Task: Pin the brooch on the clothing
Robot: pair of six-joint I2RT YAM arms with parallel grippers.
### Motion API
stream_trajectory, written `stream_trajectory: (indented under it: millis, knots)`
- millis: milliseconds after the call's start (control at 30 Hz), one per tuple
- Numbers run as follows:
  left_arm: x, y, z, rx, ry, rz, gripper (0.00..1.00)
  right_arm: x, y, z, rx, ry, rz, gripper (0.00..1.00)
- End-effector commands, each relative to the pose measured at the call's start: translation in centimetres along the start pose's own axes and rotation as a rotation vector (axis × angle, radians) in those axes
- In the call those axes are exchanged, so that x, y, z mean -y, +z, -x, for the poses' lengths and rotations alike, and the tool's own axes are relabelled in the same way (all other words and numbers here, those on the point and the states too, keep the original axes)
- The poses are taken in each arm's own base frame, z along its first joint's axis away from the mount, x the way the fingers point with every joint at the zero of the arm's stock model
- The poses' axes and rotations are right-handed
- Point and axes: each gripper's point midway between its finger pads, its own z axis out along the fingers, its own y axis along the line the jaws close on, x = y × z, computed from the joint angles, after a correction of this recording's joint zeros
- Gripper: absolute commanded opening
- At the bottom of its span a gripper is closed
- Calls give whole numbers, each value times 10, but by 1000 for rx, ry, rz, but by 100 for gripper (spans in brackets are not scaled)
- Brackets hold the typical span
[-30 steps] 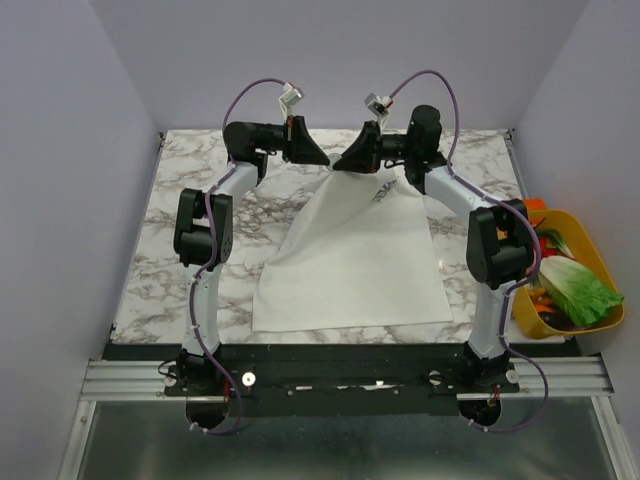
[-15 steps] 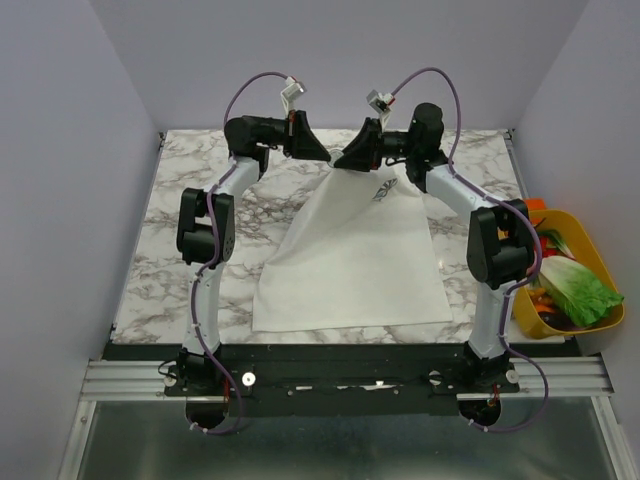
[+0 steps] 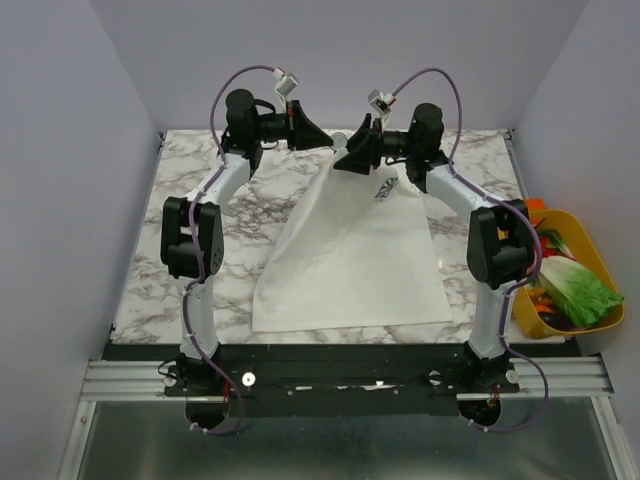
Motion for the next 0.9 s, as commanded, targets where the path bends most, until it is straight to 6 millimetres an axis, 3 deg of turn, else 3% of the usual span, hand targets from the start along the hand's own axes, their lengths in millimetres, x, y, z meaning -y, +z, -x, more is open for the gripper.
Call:
stream_trajectory:
  millis: [0, 300, 433, 667, 867]
  knots:
    - [-7, -4, 11, -16, 159, 159, 0, -8, -4, 14, 13, -51, -6, 64]
    - [-13, -13, -18, -129, 184, 219, 0, -13, -5, 18, 18, -77, -4, 58]
    - [-18, -19, -22, -174, 241, 263, 0, -15, -5, 21, 20, -87, 5, 55]
    - [-10, -20, -29, -214, 279, 233, 0, -18, -5, 25, 22, -96, 15, 40]
    - [-5, -17, -38, -261, 294, 201, 0, -21, -4, 25, 24, -96, 30, 36]
